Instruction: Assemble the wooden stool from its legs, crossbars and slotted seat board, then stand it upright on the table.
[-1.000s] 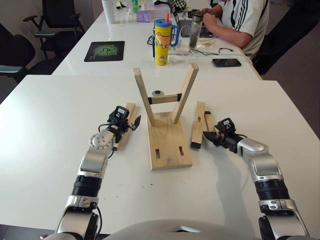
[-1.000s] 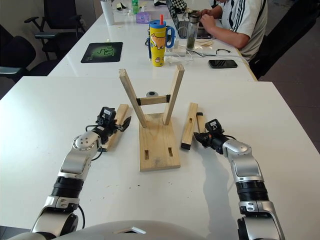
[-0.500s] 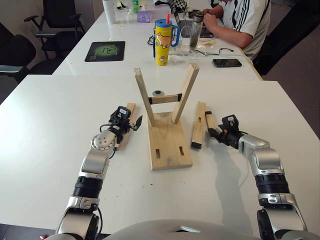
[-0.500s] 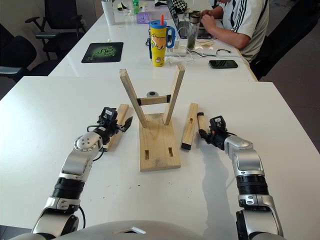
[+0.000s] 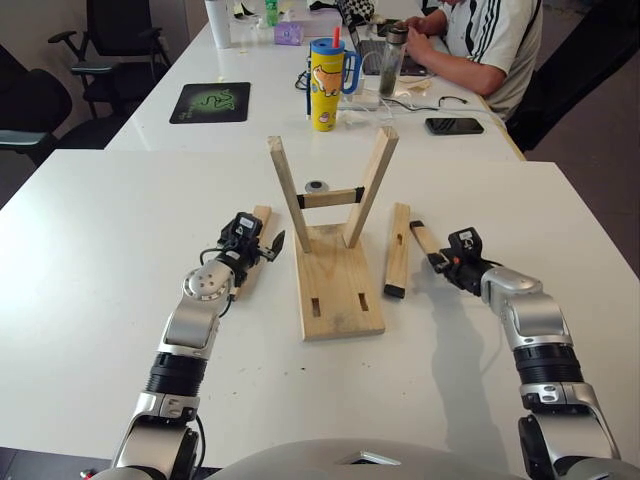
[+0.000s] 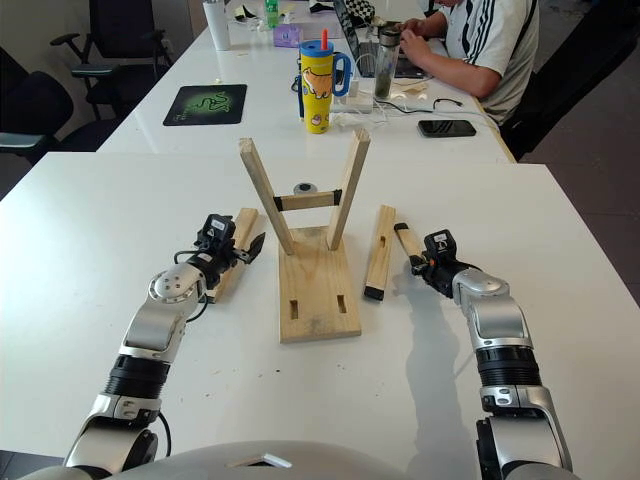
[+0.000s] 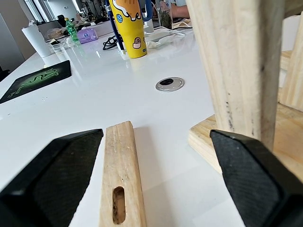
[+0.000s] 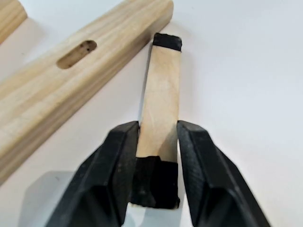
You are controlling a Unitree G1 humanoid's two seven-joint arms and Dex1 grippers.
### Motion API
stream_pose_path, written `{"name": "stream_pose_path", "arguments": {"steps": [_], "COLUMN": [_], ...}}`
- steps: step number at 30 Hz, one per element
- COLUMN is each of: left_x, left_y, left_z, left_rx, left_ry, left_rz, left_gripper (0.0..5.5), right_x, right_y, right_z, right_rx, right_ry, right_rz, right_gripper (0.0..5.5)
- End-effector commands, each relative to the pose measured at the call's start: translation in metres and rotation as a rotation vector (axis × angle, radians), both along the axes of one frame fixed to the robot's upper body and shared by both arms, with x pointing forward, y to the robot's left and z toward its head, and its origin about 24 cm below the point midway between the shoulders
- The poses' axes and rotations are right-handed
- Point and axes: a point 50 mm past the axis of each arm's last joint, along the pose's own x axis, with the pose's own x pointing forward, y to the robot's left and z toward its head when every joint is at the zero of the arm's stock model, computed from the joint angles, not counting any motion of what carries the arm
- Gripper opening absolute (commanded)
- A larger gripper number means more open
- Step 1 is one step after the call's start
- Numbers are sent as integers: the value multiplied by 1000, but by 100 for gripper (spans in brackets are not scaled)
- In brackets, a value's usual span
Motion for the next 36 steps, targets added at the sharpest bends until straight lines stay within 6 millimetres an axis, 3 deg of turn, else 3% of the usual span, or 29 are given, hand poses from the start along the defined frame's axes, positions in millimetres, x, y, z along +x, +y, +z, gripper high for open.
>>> {"name": "stream_pose_path", "arguments": {"steps": [1, 6, 13, 19, 24, 29, 34, 36], "left_x": [2, 1, 3, 4, 4, 7, 3, -5], "left_y": [-4, -4, -4, -3, -2, 12, 9, 4], "left_z": [3, 3, 3, 5, 7, 18, 61, 85], "left_rx": [7, 4, 6, 9, -14, -138, -577, -806], "left_ry": [-16, -16, -16, -20, -24, -53, -148, -182], "left_rz": [-7, -4, -5, -7, 5, 85, -3, -103], "left_gripper": [422, 422, 422, 422, 422, 422, 422, 422], "right_x": [-4, -5, -4, -5, 3, 34, 37, 32], "right_y": [-5, -3, -3, -1, -2, -4, 12, 31], "right_z": [-10, -11, -14, -16, -6, 57, 142, 168], "right_rx": [-22, -21, 1, 71, 70, 39, 103, 167], "right_ry": [62, 64, 82, 104, 29, -419, -940, -1053], "right_rz": [-10, -3, -25, -47, -77, -140, -77, 24], "right_gripper": [150, 220, 225, 143, 132, 132, 132, 132]}}
